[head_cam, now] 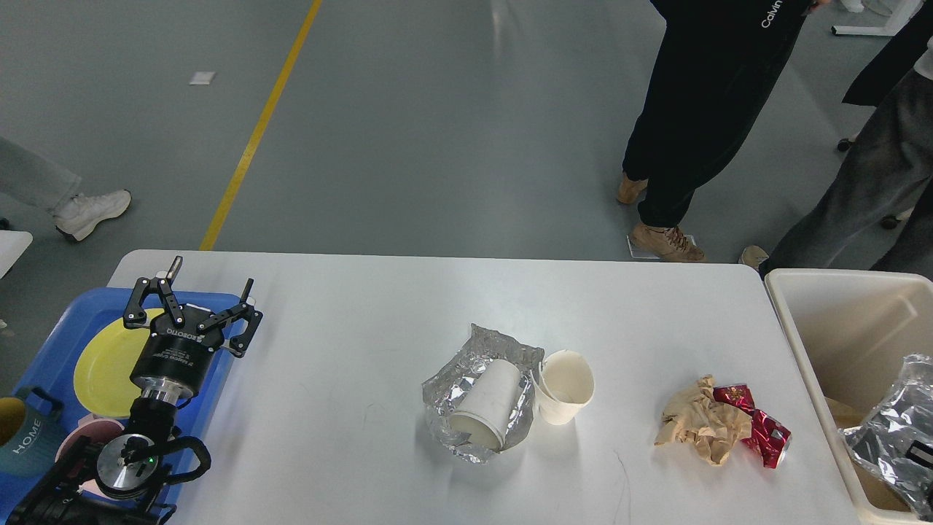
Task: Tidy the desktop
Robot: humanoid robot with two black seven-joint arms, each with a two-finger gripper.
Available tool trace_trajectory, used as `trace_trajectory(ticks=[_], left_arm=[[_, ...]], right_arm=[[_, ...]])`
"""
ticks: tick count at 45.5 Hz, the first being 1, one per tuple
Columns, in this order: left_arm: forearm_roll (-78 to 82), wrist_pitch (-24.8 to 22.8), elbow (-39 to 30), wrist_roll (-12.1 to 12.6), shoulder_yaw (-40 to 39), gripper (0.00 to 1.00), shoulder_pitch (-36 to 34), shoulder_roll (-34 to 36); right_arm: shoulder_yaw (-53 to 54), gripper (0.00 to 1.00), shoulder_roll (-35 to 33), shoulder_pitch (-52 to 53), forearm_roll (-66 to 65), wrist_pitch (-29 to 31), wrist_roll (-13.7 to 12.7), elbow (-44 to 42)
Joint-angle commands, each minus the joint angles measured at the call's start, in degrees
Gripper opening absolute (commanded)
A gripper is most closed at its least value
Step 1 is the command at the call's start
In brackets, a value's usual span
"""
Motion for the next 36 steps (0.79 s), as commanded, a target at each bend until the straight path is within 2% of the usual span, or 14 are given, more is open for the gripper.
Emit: trace_trajectory(ticks=[1,30,34,36], left_arm=[[0.0,0.0,0.0,0.0,0.0,0.97,0.0,-0.01],[0.0,0.0,0.08,0.09,0.0,0.97,0.0,-0.01],[0.0,0.0,0.0,0.09,0.0,0.97,0.0,-0.01],[0.0,0.0,0.08,0.0,0.0,0.97,0.0,-0.01]], right_arm=[[0.21,0.99,0.4,-0.08,0.12,-4.53,0.12,0.17],[0.21,1.0,-0.83,3.51,0.12,-4.8,0.21,1.13],[-0.31,1.0,-1.44,7.64,-0.58,-4.71,0.03,4.29],[-0.76,1.0,-3.89,8.96,-1.28,-4.8,-0.06,7.62]])
